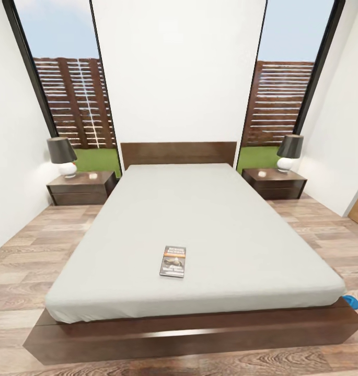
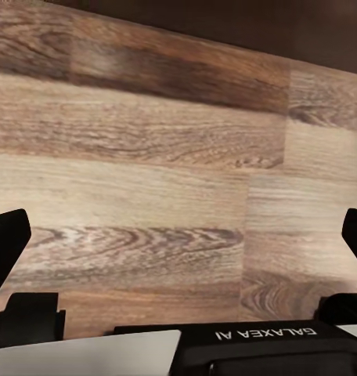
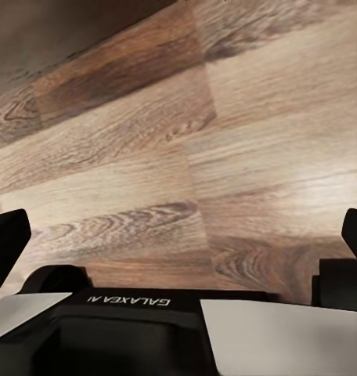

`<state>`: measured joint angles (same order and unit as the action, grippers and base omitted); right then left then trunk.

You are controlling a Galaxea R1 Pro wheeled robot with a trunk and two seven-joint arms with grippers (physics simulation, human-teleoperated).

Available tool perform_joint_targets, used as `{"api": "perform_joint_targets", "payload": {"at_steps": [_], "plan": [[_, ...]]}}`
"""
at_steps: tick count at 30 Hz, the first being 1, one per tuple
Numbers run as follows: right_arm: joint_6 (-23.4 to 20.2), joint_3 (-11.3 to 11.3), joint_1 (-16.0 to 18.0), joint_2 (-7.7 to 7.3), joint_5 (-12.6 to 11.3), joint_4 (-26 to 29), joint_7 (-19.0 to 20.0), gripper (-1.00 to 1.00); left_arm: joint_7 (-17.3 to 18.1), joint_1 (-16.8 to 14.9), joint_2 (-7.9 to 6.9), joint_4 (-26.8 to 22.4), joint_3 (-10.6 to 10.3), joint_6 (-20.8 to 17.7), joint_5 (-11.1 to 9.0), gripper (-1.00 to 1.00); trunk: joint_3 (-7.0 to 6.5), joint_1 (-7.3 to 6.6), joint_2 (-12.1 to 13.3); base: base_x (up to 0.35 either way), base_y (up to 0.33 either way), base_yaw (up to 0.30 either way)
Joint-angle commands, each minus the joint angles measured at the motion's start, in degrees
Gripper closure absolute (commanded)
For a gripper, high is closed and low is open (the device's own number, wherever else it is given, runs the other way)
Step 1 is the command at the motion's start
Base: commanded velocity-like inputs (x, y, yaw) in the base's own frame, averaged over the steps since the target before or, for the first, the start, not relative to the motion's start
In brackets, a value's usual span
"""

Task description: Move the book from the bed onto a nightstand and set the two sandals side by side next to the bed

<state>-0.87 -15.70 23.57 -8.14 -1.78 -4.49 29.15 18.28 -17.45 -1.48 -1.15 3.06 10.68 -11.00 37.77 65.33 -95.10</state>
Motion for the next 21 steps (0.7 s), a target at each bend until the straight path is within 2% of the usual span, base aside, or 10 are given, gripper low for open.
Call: {"api": "perform_joint_targets", "payload": {"at_steps": [1,21], "plan": [[-0.1,-0.3,0.1,-0.04,-0.2,-0.2,0.2,-1.0,0.4,0.0,-0.01,0.1,0.3,0.0,-0.2,-1.0,-0.13,-0.23,0.4,0.0,0.0,0.0],[-0.1,-0.3,0.1,-0.04,-0.2,-0.2,0.2,-1.0,0.4,0.0,-0.01,0.1,0.3,0.0,-0.2,-1.0,-3.72,-4.62,8.4,0.0,0.0,0.0]]}}
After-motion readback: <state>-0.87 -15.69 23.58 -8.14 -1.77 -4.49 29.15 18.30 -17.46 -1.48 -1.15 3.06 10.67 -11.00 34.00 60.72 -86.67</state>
